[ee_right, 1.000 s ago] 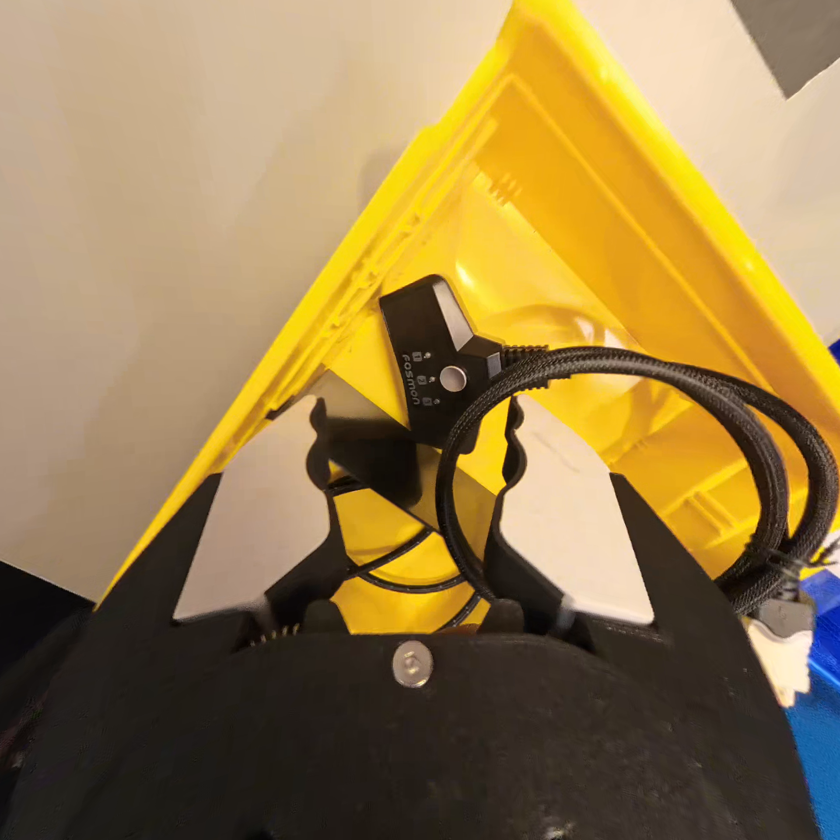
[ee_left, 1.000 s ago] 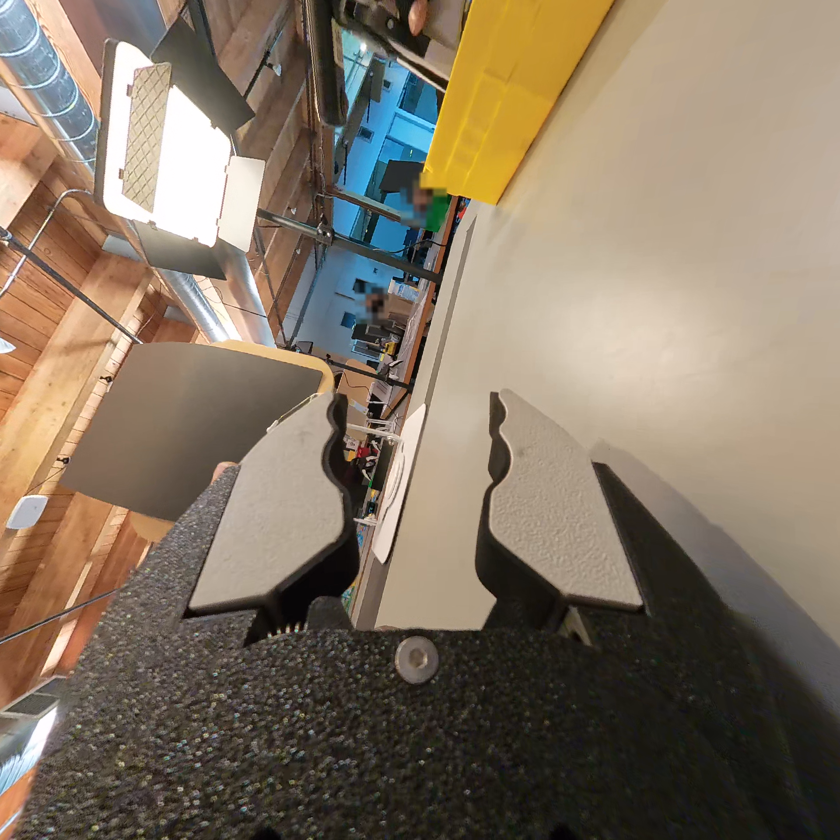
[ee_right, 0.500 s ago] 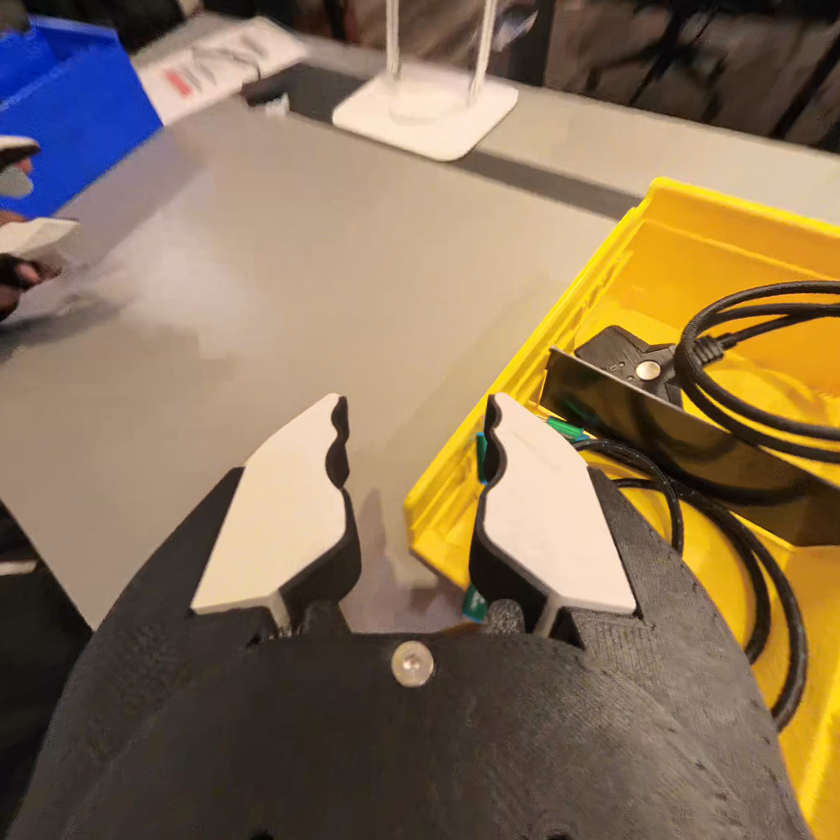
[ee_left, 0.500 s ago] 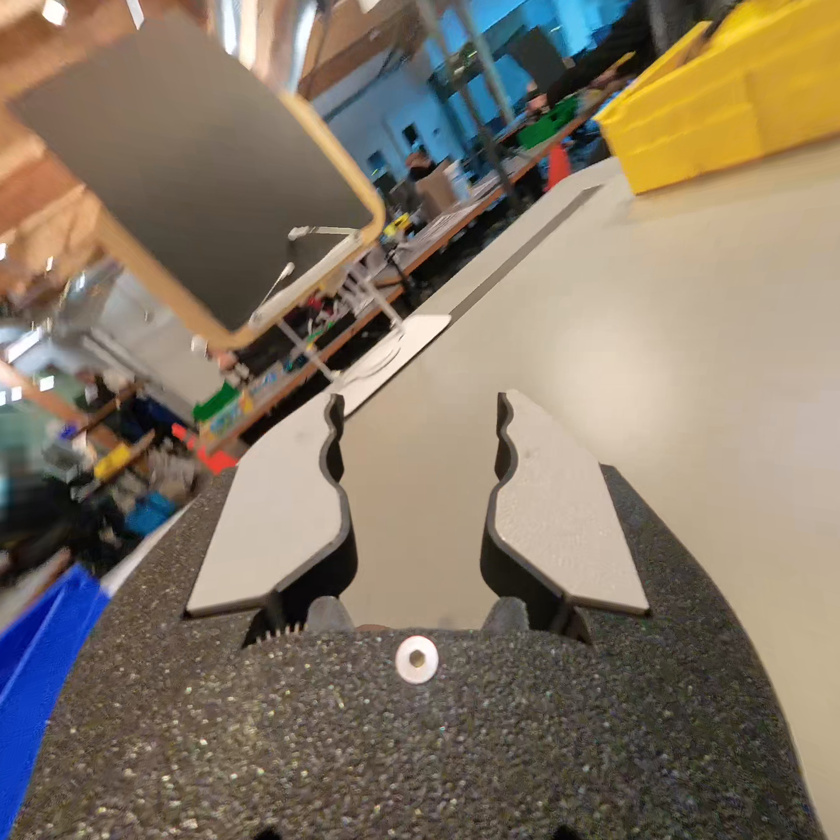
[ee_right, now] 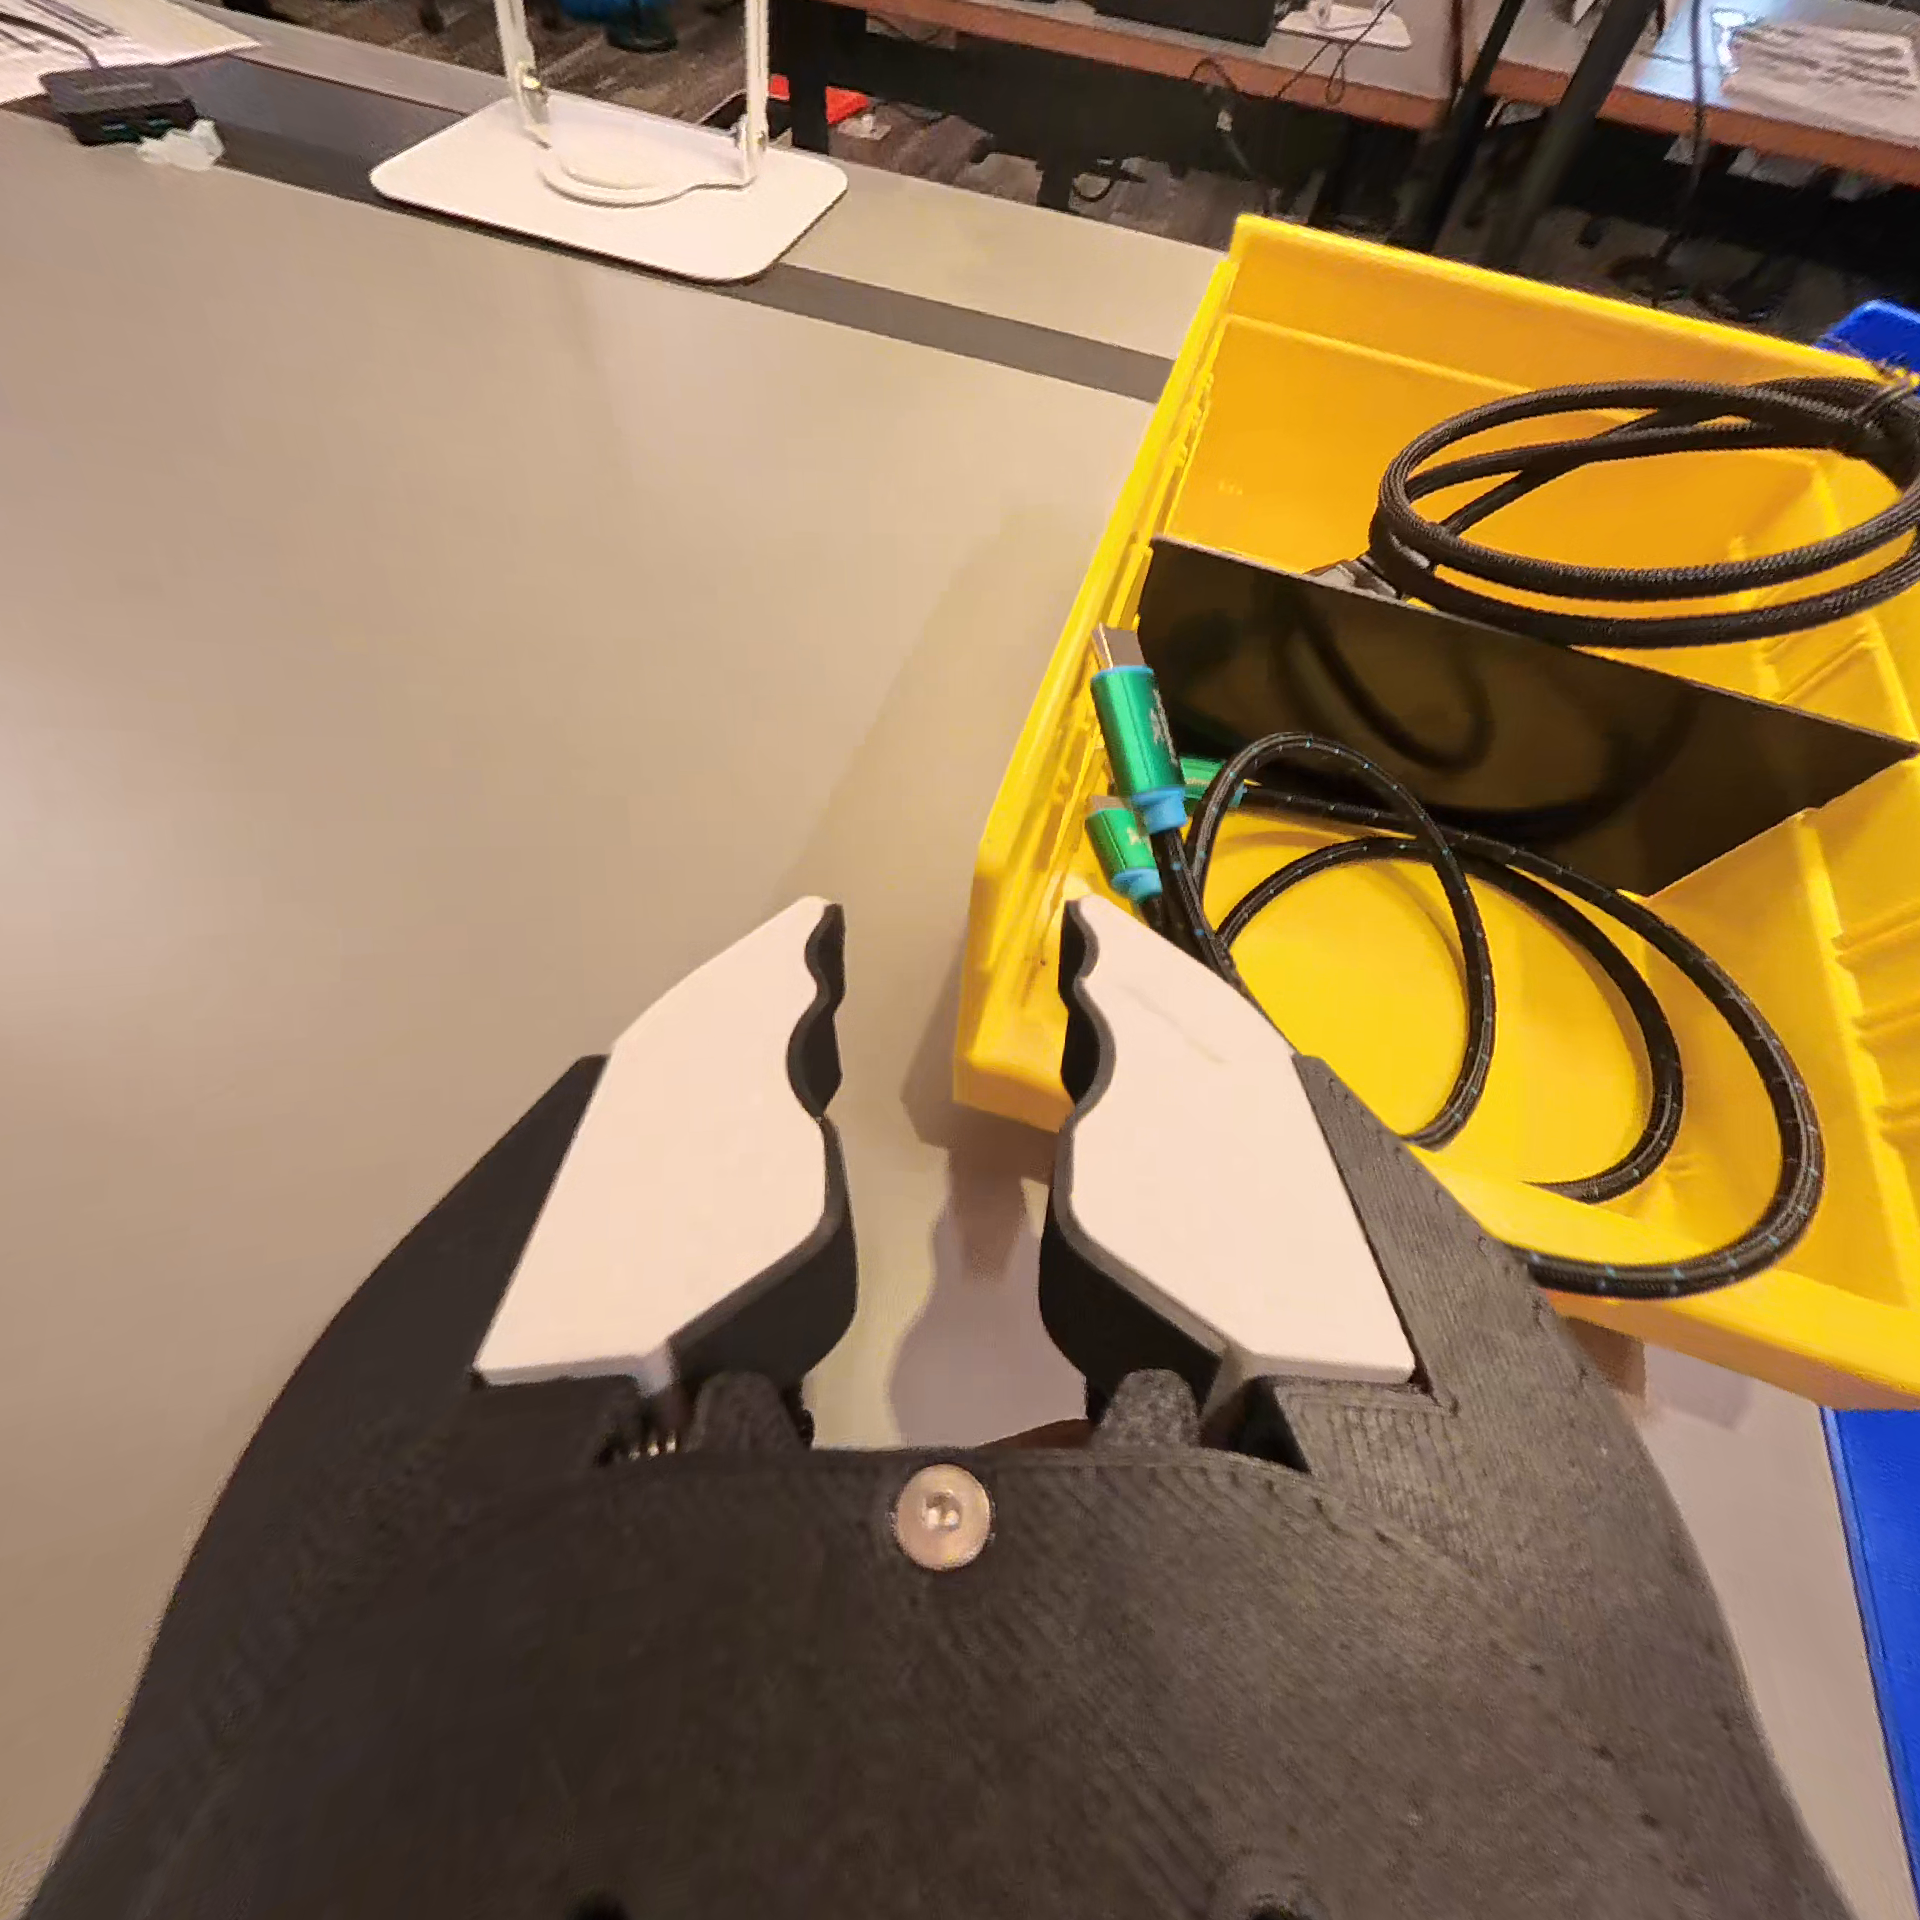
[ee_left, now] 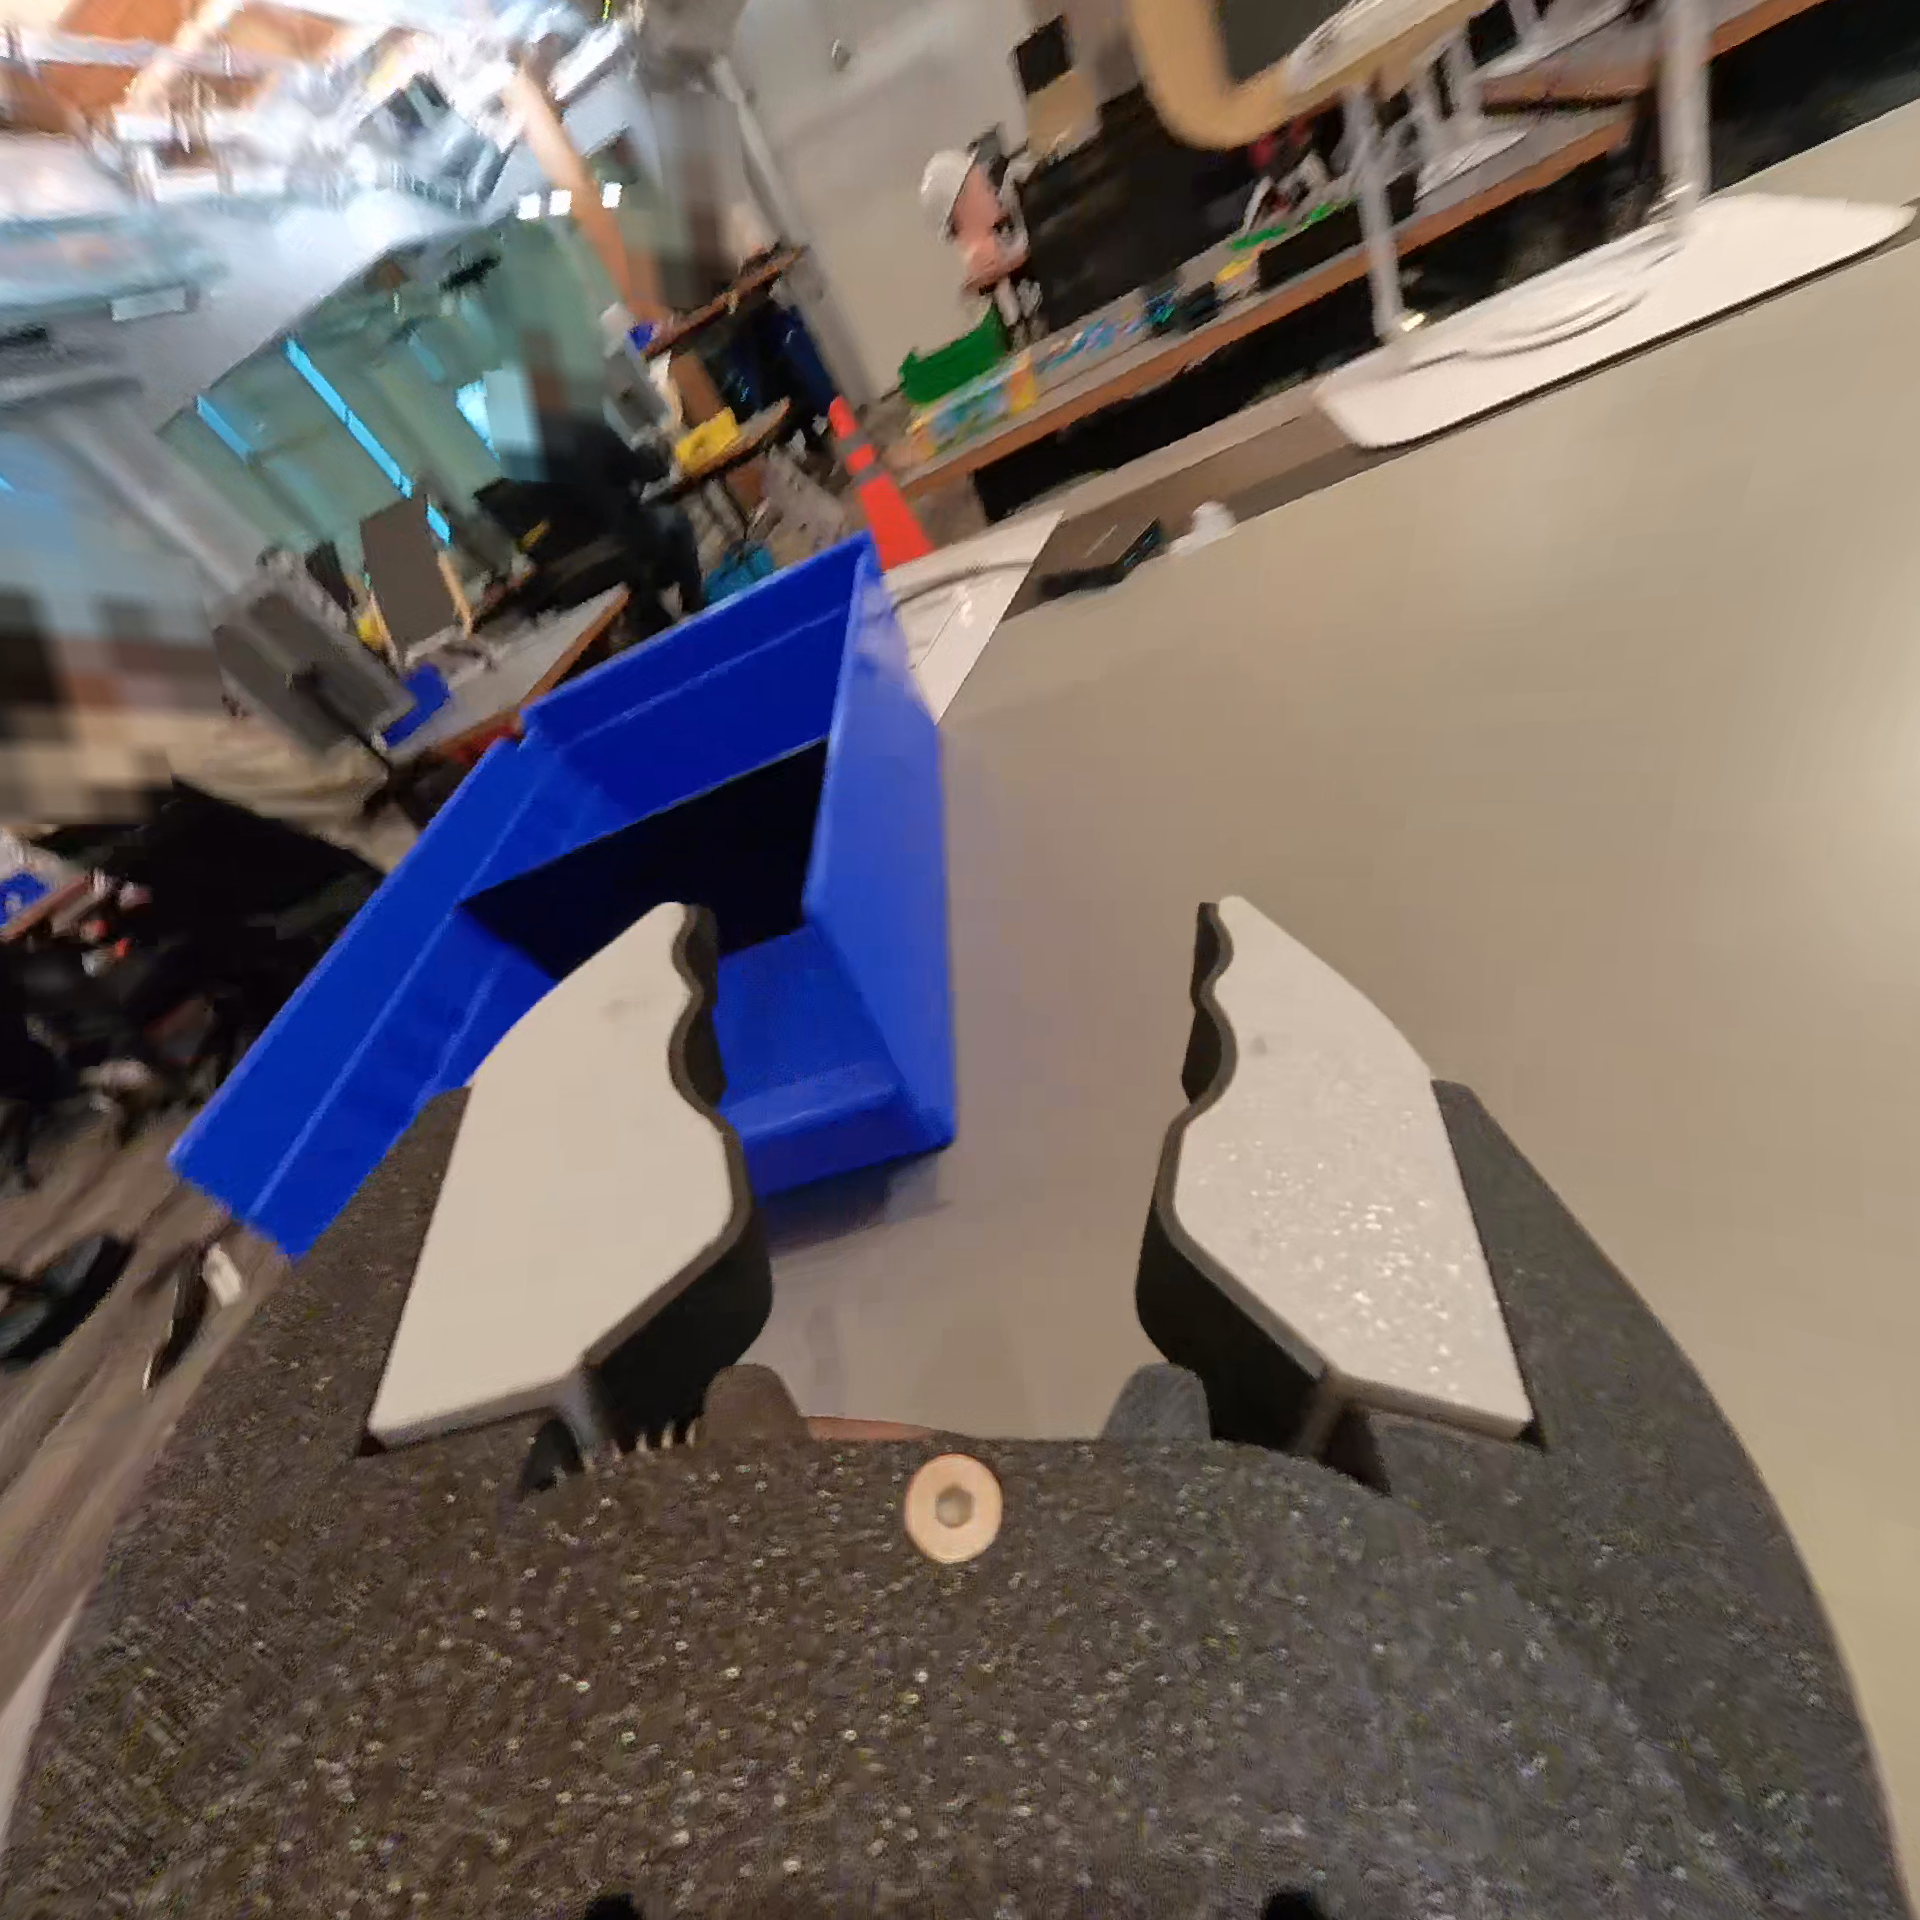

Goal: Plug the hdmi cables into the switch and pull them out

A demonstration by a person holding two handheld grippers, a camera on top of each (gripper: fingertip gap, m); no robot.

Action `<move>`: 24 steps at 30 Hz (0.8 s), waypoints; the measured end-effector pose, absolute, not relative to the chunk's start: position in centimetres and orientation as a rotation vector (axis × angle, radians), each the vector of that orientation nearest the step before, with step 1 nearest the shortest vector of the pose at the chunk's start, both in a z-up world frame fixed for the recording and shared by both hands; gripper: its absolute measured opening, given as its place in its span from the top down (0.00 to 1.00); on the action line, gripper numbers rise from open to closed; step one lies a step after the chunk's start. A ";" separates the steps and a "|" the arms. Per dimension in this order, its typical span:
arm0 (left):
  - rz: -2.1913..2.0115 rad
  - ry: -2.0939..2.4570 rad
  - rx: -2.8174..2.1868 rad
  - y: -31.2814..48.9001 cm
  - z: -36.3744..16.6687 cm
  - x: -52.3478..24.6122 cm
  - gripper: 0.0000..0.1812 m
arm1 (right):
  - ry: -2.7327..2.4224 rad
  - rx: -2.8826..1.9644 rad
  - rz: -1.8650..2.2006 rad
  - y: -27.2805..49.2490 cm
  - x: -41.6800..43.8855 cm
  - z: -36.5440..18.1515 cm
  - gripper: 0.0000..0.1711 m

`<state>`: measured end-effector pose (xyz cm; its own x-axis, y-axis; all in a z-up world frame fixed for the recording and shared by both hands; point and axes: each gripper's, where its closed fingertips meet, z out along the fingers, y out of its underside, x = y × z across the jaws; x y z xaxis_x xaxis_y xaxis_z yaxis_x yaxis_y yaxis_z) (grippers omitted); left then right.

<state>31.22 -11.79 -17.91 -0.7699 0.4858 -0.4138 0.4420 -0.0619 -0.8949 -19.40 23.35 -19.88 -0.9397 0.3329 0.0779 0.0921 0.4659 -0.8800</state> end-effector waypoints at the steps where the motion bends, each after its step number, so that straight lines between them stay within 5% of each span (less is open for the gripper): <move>1: 1.972 -2.179 -1.014 -12.4 -18.2 32.1 0.50 | -2.469 -0.370 1.462 23.0 -19.5 -19.9 0.77; 9: 1.790 -2.290 -0.812 -16.7 -20.0 33.6 0.55 | -2.430 -0.365 1.418 21.5 -20.5 -19.9 0.87; 13: 1.751 -2.309 -0.891 -18.7 -20.6 32.5 0.72 | -2.396 -0.360 1.373 21.4 -21.2 -19.9 0.95; 16: 1.697 -2.297 -1.009 -19.0 -21.3 31.6 0.96 | -2.387 -0.321 1.369 21.3 -21.2 -19.9 0.95; 24: 1.708 -2.132 -1.118 -16.0 -21.1 33.6 0.98 | -2.415 -0.154 1.417 21.7 -20.4 -19.8 0.94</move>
<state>33.58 -15.99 -21.10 -0.6976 0.6513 -0.2985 0.4335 0.0519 -0.8997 -20.44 21.72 -19.81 -0.9377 0.2591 0.2314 -0.0755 0.4981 -0.8638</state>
